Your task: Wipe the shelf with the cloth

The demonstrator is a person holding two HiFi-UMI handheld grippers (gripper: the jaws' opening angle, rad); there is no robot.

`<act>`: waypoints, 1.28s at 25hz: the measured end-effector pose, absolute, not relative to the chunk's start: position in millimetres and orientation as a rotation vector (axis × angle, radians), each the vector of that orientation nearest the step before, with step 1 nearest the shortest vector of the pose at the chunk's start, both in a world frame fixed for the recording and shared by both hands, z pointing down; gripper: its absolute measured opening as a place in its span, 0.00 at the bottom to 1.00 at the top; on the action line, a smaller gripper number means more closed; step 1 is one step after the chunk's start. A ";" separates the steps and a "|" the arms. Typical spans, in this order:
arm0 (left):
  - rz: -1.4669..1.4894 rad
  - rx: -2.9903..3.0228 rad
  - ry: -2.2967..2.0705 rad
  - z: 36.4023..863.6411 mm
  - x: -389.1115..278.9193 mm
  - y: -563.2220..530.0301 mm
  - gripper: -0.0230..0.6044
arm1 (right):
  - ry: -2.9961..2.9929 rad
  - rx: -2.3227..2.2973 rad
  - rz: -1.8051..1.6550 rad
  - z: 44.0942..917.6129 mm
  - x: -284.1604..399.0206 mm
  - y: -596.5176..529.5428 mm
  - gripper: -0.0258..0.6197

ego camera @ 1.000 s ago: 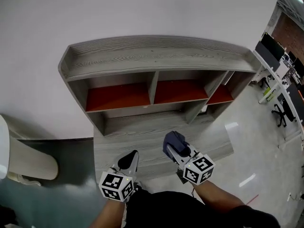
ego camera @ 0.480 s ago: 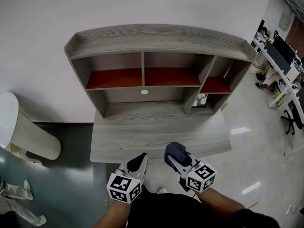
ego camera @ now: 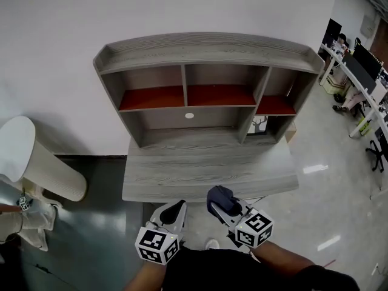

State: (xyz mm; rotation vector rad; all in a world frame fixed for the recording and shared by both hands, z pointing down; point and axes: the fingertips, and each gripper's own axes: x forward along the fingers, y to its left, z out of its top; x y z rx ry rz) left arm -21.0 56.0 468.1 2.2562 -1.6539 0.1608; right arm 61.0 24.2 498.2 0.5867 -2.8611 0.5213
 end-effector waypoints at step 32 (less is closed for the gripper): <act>0.167 2.375 -1.515 458.7 -122.2 82.0 0.05 | -2.802 0.845 0.477 491.2 -27.8 63.5 0.15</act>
